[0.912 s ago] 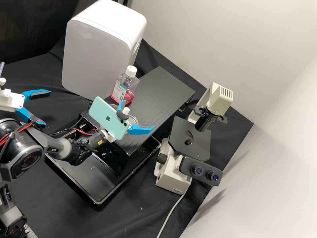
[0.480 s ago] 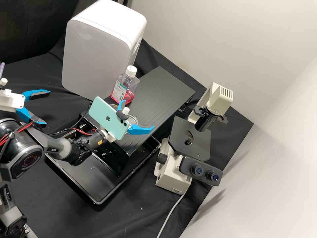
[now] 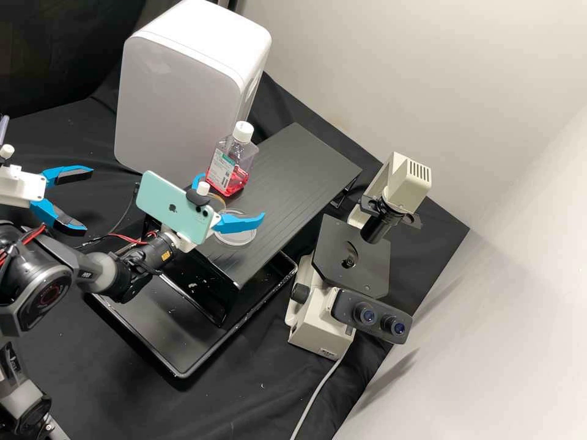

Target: Place the lid on the petri dish

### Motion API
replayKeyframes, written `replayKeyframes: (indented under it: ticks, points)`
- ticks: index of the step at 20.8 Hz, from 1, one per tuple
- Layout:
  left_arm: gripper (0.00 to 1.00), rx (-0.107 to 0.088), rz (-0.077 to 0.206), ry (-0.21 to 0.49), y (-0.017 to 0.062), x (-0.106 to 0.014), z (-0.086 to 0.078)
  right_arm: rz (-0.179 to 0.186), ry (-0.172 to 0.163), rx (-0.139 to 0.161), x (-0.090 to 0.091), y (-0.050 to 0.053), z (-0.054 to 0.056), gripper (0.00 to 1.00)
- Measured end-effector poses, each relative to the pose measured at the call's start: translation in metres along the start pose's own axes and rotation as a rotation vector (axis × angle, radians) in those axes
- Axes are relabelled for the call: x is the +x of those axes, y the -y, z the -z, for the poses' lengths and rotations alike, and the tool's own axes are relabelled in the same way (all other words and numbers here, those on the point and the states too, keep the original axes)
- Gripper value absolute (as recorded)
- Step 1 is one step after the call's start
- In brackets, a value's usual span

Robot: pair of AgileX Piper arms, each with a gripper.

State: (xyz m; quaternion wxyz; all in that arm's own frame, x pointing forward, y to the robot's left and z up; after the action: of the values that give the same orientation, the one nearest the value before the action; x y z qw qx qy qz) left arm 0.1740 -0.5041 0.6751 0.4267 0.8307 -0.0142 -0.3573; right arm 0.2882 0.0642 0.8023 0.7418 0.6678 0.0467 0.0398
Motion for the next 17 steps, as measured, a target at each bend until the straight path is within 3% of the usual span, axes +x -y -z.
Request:
replayKeyframes:
  ticks: [3,7,12,17]
  points:
    - [1.0,0.0,0.0,0.0,0.0,0.0,0.0,0.025,-0.009,-0.003,-0.003,0.008,0.004,1.0]
    - [1.0,0.0,0.0,0.0,0.0,0.0,0.0,0.023,-0.008,-0.038,-0.003,0.014,0.008,1.0]
    - [1.0,0.0,0.0,0.0,0.0,0.0,0.0,0.038,0.039,-0.043,0.001,0.024,0.0,1.0]
    - [1.0,0.0,0.0,0.0,0.0,0.0,0.0,0.032,0.042,-0.047,0.004,0.027,-0.002,1.0]
